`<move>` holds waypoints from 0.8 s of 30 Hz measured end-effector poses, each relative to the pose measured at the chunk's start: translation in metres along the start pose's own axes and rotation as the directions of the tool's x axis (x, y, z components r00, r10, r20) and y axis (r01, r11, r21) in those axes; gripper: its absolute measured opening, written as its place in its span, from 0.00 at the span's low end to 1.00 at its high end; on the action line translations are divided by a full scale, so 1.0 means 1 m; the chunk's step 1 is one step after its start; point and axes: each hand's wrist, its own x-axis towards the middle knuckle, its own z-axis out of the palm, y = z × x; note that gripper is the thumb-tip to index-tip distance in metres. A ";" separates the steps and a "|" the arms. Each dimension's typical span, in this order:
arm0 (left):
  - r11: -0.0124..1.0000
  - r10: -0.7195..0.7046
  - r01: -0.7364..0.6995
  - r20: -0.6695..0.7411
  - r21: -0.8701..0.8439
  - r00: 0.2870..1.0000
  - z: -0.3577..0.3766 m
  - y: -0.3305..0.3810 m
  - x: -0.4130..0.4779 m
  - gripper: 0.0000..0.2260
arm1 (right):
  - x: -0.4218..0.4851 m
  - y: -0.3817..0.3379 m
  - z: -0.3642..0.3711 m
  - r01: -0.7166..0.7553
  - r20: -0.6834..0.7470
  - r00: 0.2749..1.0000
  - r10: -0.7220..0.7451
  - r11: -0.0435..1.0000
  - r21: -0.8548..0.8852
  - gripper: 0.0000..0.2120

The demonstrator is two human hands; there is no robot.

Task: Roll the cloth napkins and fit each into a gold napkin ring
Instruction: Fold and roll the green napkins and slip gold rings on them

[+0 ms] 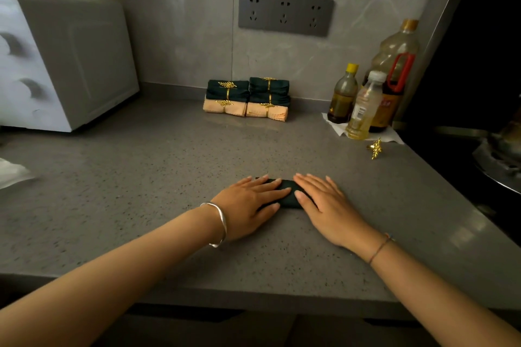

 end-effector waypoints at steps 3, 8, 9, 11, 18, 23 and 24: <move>0.999 0.024 -0.024 0.008 0.022 1.000 0.001 -0.002 0.002 0.22 | -0.007 0.003 -0.008 0.129 -0.089 0.988 -0.130 0.992 -0.011 0.28; 0.997 0.041 -0.040 -0.023 0.062 0.999 0.002 -0.003 0.003 0.22 | -0.022 0.004 -0.013 0.279 -0.082 0.954 -0.288 0.955 -0.101 0.26; 0.997 0.048 -0.045 -0.031 0.068 0.998 0.002 -0.003 0.003 0.22 | -0.023 0.005 -0.012 0.267 -0.079 0.959 -0.273 0.960 -0.086 0.26; 0.996 0.057 -0.054 -0.039 0.066 0.998 0.003 -0.005 0.002 0.21 | -0.024 0.009 -0.014 0.232 -0.100 0.967 -0.236 0.971 -0.051 0.23; 0.983 0.096 -0.081 -0.080 0.168 0.992 -0.011 -0.016 -0.007 0.22 | -0.028 0.028 -0.023 0.230 -0.134 0.963 -0.234 0.972 -0.046 0.21; 0.975 0.103 -0.068 -0.158 0.210 0.982 -0.016 -0.014 -0.010 0.21 | -0.024 0.033 -0.022 0.252 -0.178 0.948 -0.266 0.963 -0.095 0.18; 0.976 0.094 -0.058 -0.169 0.209 0.981 -0.016 -0.014 -0.010 0.21 | -0.024 0.034 -0.022 0.257 -0.183 0.944 -0.275 0.960 -0.114 0.18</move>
